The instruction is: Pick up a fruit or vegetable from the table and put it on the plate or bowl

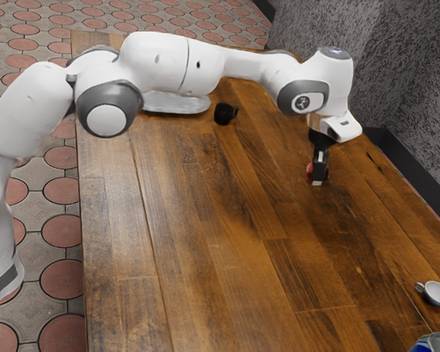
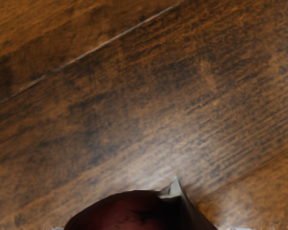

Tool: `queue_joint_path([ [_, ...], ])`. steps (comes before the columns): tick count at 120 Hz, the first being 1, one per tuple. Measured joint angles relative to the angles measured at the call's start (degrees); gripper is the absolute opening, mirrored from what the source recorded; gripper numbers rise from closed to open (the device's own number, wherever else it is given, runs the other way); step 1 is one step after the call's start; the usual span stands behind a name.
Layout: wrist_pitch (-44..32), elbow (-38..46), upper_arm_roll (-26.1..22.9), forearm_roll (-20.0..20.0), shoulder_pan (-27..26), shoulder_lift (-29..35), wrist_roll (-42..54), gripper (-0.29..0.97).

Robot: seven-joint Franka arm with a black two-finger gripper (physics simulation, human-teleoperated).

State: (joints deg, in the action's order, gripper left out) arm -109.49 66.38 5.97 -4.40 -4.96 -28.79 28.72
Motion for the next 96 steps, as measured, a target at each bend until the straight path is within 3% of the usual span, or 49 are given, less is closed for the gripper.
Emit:
queue_joint_path([
  [16, 4.36, 7.60, 2.55, 1.73, 4.77, 10.82, -0.52, 0.36],
  [25, 5.85, 9.51, 4.80, 2.11, 7.48, 13.20, -0.74, 0.37],
  [83, 9.30, 10.73, 7.33, 2.11, 25.54, 11.14, -1.60, 0.37],
  [96, 9.61, 11.74, 8.74, 2.09, 27.30, 10.22, -1.71, 0.37],
])
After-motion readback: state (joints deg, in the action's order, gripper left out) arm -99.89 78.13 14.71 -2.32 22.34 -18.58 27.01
